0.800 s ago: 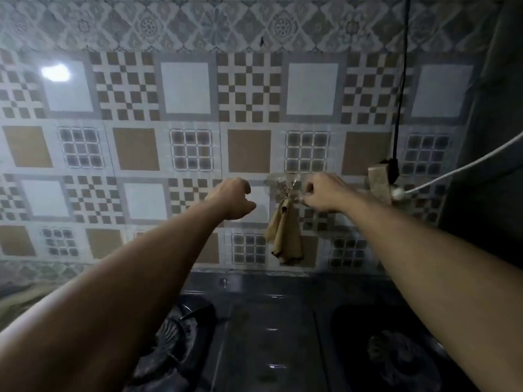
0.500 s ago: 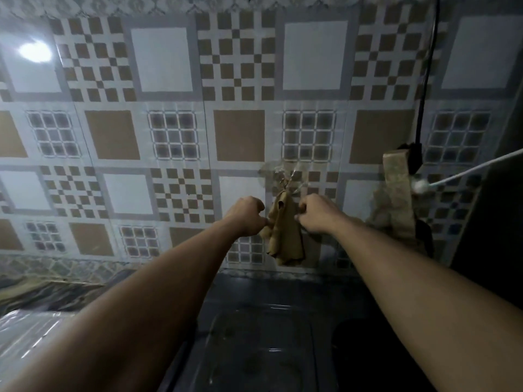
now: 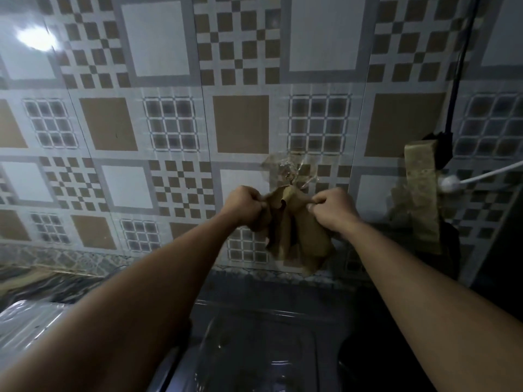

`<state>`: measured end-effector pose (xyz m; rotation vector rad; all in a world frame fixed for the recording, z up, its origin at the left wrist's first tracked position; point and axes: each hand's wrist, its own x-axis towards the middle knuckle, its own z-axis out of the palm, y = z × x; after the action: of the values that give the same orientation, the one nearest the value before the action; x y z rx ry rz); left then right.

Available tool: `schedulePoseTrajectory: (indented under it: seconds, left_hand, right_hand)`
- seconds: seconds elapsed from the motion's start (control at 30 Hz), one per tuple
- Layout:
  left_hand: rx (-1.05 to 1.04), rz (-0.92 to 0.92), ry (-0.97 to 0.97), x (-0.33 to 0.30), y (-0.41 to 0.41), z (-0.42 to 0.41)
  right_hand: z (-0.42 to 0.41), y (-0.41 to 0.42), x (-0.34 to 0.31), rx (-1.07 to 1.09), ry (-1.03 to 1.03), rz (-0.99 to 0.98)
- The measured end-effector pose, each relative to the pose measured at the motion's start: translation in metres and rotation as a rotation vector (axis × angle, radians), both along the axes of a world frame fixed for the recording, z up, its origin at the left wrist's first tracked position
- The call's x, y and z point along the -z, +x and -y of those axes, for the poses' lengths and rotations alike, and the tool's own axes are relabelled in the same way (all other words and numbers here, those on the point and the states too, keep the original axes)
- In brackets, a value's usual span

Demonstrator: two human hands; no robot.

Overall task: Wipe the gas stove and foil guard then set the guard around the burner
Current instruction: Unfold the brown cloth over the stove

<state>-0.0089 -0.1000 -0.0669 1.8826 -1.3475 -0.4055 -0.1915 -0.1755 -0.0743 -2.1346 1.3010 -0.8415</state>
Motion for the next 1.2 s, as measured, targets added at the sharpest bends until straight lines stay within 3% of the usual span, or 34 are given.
schedulePoseTrajectory:
  seconds: [0.1, 0.23, 0.4, 0.67, 0.83, 0.93, 1.03, 1.2]
  left_hand:
    - [0.034, -0.070, -0.027, -0.031, 0.013, -0.023]
    - [0.021, 0.015, -0.122, -0.066, 0.016, -0.049]
    - [0.013, 0.001, -0.234, -0.099, 0.014, -0.082]
    - [-0.007, 0.210, -0.252, -0.131, 0.025, -0.140]
    - [-0.176, 0.439, -0.331, -0.121, 0.028, -0.170]
    - [-0.215, 0.392, -0.280, -0.103, 0.036, -0.190]
    - [-0.195, 0.267, -0.198, -0.085, 0.050, -0.216]
    - [-0.195, 0.001, -0.074, -0.054, 0.064, -0.254]
  right_hand:
    - [-0.018, -0.007, -0.017, -0.042, 0.082, 0.184]
    - [-0.048, -0.006, -0.037, -0.109, 0.292, 0.397]
    - [-0.086, 0.008, -0.048, -0.331, 0.326, 0.390]
    - [-0.149, 0.031, -0.071, -0.378, 0.187, 0.175]
    - [-0.182, 0.048, -0.093, -0.546, 0.508, 0.525]
    - [-0.199, 0.059, -0.096, -0.451, 0.613, 0.599]
    - [-0.218, 0.064, -0.093, -0.447, 0.681, 0.516]
    - [-0.236, 0.078, -0.087, -0.273, 0.590, 0.434]
